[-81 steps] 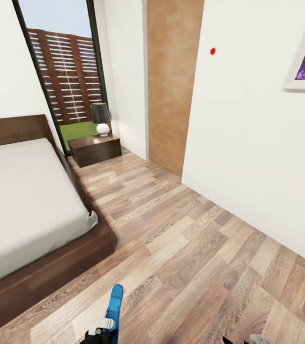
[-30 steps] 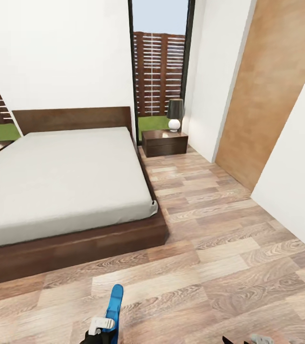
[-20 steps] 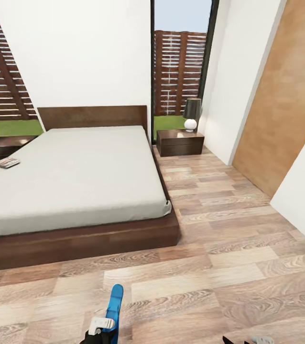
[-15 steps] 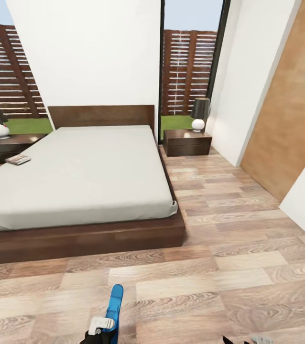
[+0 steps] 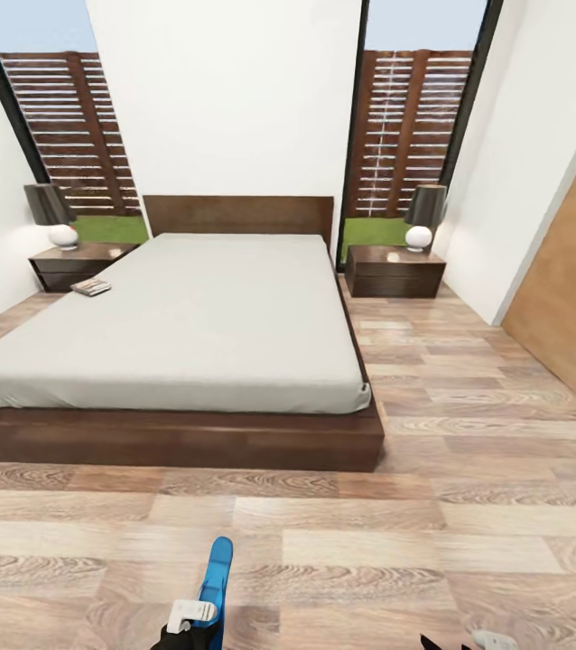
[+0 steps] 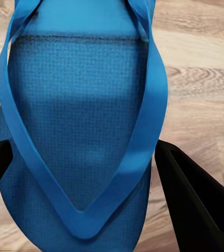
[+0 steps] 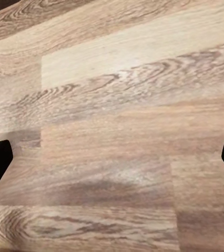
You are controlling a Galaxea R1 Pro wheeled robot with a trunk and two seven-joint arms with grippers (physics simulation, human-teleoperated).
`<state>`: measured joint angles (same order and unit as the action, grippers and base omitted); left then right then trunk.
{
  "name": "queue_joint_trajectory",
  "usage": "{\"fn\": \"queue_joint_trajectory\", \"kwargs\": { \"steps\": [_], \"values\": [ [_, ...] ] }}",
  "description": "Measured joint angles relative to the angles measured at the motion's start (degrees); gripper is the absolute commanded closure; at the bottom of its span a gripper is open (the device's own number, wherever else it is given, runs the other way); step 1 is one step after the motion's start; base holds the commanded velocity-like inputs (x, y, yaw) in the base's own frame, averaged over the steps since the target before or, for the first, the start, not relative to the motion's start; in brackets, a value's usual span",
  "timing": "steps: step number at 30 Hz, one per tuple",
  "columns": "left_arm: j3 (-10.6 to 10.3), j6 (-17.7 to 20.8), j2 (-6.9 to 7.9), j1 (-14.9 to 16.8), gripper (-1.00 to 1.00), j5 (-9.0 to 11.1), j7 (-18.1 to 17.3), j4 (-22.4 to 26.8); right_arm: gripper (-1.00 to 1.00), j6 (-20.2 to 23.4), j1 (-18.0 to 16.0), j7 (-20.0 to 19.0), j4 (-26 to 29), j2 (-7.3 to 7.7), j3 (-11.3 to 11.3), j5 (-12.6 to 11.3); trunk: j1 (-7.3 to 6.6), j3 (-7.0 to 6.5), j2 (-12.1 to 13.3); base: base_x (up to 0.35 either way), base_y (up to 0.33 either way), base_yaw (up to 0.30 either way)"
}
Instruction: In the bedroom, move the book from the bed onto either nightstand, and place the two sandals side by side next to the bed.
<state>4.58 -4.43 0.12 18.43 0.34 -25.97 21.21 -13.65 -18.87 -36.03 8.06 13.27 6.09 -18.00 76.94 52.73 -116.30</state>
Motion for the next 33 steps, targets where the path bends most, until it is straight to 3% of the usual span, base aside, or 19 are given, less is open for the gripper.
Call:
{"fn": "queue_joint_trajectory", "kwargs": {
  "steps": [12, 14, 16, 18, 20, 33],
  "values": [
    [0.0, 0.0, 0.0, -0.01, 1.0, -0.01, 0.01, 0.01, -1.0, -0.09, 0.02, 1.94, -0.04, 0.53, 0.4, -0.32, 0.0, 0.03, 0.0, 0.0, 0.0, 0.018],
    [0.0, 0.0, 0.0, -0.01, 1.0, 0.0, 0.01, 0.0, -1.0, -0.08, 0.02, 7.33, -0.06, 0.59, 0.48, -0.23, 0.0, 0.03, 0.0, 0.0, 0.0, 0.0],
    [0.0, 0.0, 0.0, 0.01, 1.0, 0.0, 0.0, 0.01, -1.0, 0.02, 0.02, 20.48, -0.1, 0.56, 0.43, 0.03, 0.0, 0.03, 0.0, 0.0, 0.0, 0.0],
    [0.0, 0.0, 0.0, 0.0, 1.0, 0.0, 0.01, 0.01, -1.0, 0.08, 0.01, 25.7, -0.08, 0.54, 0.3, 0.27, 0.0, 0.03, 0.0, -0.025, 0.0, 0.0],
    [-0.01, 0.0, 0.0, 0.0, 1.0, -0.03, 0.01, 0.02, -1.0, 0.16, 0.01, 28.43, -0.45, 0.54, -0.02, 0.41, 0.02, 0.03, 0.0, -0.204, 0.0, 0.0],
    [-0.01, 0.0, 0.0, -0.01, 1.0, -0.08, 0.01, 0.02, -1.0, 0.19, 0.01, 29.11, -0.76, 0.79, -0.41, 0.46, 0.04, 0.04, 0.0, -0.316, 0.0, 0.0]
  ]
}}
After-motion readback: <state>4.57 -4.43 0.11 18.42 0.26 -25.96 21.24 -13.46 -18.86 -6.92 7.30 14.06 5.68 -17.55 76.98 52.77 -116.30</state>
